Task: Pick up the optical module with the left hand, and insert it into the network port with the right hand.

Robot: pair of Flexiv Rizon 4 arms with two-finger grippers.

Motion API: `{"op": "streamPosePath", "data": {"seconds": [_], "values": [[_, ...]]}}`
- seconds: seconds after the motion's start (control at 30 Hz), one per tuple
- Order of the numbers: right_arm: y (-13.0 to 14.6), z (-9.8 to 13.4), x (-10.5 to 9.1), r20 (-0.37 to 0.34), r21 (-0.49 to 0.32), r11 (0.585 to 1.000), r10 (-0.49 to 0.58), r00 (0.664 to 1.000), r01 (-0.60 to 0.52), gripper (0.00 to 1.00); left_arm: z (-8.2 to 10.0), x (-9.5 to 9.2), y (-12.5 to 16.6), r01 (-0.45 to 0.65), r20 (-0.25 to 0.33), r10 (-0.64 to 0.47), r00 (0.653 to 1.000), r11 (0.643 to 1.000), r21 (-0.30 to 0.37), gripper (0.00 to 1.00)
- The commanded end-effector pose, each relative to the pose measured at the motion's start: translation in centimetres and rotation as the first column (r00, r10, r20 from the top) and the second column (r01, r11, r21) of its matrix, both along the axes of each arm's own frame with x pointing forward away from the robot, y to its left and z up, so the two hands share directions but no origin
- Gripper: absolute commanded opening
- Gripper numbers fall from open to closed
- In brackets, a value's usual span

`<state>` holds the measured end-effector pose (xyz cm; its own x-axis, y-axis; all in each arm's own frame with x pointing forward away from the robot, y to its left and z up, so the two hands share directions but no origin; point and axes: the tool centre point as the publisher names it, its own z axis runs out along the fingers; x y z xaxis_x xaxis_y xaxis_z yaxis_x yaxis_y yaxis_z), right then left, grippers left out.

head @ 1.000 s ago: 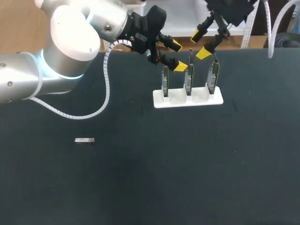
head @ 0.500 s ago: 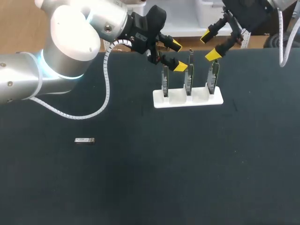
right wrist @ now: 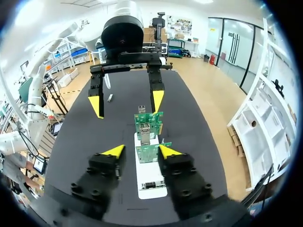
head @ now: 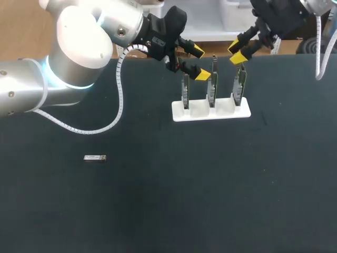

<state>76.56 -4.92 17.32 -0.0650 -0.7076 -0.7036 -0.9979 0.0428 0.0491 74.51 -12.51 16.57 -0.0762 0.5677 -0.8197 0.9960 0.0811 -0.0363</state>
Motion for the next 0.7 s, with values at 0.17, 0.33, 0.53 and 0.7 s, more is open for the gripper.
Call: {"op": "streamPosePath", "data": {"seconds": [0.17,0.33,0.53,0.7], "values": [[0.4,0.2,-0.2,0.013,-0.004,1.0,-0.001,1.0,0.001,0.0,0.1,0.2,-0.1,0.002,-0.004,-0.002,1.0,1.0,0.007,1.0],[0.7,0.5,0.2,0.026,0.0,1.0,0.013,1.0,-0.013,0.0,0.1,0.2,-0.1,0.002,-0.004,-0.002,1.0,1.0,0.007,1.0],[1.4,1.0,0.9,0.046,0.003,0.999,0.033,0.998,-0.033,0.0,0.1,0.2,-0.1,0.002,-0.004,-0.002,1.0,1.0,0.007,1.0],[2.2,1.7,1.2,0.062,0.003,0.998,0.064,0.996,-0.064,0.0,0.1,0.2,-0.1,0.002,-0.004,-0.002,1.0,1.0,0.007,1.0]]}}
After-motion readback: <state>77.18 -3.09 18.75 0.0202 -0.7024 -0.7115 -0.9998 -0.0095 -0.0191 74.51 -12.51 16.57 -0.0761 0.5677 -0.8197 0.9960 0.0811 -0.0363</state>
